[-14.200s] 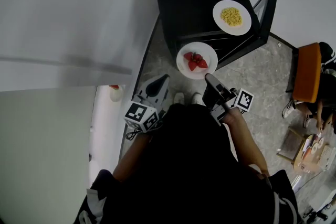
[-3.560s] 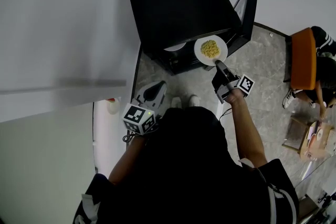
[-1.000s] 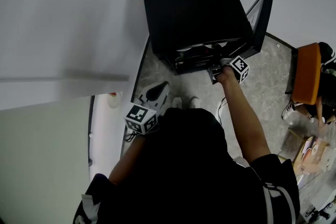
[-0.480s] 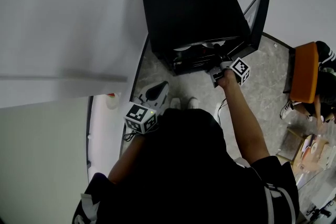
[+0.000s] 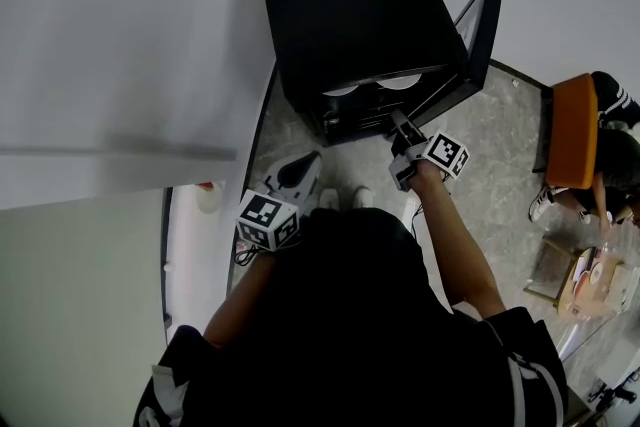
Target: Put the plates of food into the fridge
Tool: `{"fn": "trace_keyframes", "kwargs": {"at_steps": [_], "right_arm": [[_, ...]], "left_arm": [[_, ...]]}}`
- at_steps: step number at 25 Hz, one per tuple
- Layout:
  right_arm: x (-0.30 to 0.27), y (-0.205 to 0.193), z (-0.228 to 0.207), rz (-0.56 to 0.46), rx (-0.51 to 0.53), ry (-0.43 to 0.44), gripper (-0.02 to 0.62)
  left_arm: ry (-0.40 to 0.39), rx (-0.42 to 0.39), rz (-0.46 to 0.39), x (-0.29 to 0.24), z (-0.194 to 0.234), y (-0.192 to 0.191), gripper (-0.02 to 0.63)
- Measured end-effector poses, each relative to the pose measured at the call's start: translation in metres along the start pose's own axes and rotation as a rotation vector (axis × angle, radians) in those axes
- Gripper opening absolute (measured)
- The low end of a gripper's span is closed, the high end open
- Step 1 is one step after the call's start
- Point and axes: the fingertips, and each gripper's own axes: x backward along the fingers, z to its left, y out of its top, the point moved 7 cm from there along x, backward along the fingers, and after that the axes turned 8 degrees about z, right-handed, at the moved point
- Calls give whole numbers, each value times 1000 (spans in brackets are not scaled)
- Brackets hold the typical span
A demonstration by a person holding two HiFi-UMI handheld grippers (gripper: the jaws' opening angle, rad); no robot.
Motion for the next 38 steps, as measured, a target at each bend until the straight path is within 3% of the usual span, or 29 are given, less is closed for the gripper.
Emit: {"fn": "trace_keyframes", "kwargs": {"at_steps": [8, 16, 23, 27, 38], "right_arm": [[10, -30, 43, 111, 318, -12, 169], [13, -51, 86, 152, 573, 12, 169], [22, -50, 117, 98, 712, 12, 169], [31, -46, 137, 60, 771, 5, 169], [58, -55, 176, -45, 1065, -15, 169]], "left_arm": [[-12, -11, -7, -4, 0, 1, 23], [-21, -27, -24, -3, 1, 4, 23], [-34, -39, -46, -9, 2, 8, 23], [3, -41, -58, -8, 2, 10, 23], [-5, -75, -128, -4, -8, 21, 23]]}}
